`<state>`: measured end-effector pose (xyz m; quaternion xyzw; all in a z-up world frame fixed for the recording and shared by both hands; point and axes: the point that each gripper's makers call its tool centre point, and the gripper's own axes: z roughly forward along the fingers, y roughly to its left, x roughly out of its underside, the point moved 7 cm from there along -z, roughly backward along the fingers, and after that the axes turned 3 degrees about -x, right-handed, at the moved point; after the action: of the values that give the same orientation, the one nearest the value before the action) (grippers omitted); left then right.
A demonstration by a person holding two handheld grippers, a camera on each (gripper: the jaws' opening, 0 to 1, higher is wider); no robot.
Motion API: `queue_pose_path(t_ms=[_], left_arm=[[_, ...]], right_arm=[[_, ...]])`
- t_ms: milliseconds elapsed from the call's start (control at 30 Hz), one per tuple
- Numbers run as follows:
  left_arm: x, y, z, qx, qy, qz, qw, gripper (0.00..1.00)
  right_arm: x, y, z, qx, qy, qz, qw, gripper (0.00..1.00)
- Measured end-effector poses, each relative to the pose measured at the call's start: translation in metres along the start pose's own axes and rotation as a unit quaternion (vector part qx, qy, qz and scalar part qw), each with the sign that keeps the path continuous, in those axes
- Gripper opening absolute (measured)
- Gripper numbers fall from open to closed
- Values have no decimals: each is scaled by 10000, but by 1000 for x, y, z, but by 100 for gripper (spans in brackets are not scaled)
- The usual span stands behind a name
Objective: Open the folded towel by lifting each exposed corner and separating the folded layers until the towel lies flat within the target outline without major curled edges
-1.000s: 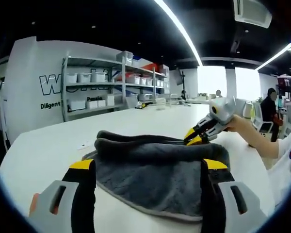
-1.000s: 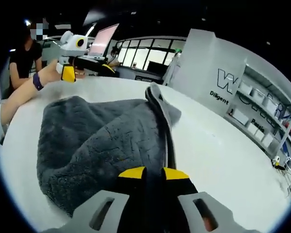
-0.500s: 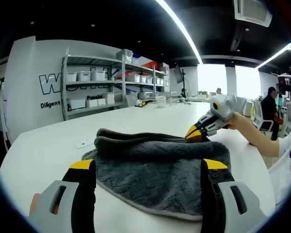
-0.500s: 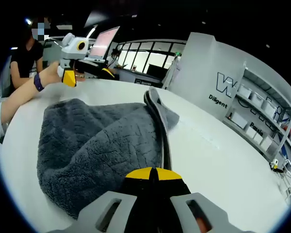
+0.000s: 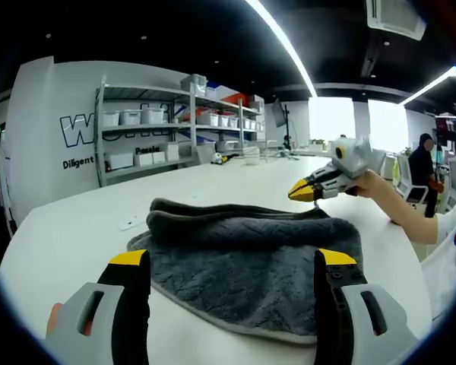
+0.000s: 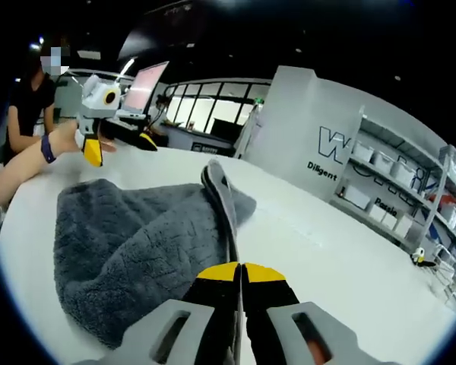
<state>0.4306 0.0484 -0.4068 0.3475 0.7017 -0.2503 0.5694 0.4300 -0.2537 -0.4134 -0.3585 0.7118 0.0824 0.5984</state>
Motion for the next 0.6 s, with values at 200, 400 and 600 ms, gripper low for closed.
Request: queue_pose_path(t_ms=[200,400,600], left_arm=[[1,0,0,11,27,14,10000,88],[2,-4,1,15,49,26,10000,88],[5,-9,1,20,100,43,9999,88]], right_arm=[[-19,-1,-6,68,-680,67,9976,13],[-28,2,-6,-76,-1003,223,9947,27],[-32,4,-5,-138,-1090,261,9936,36]])
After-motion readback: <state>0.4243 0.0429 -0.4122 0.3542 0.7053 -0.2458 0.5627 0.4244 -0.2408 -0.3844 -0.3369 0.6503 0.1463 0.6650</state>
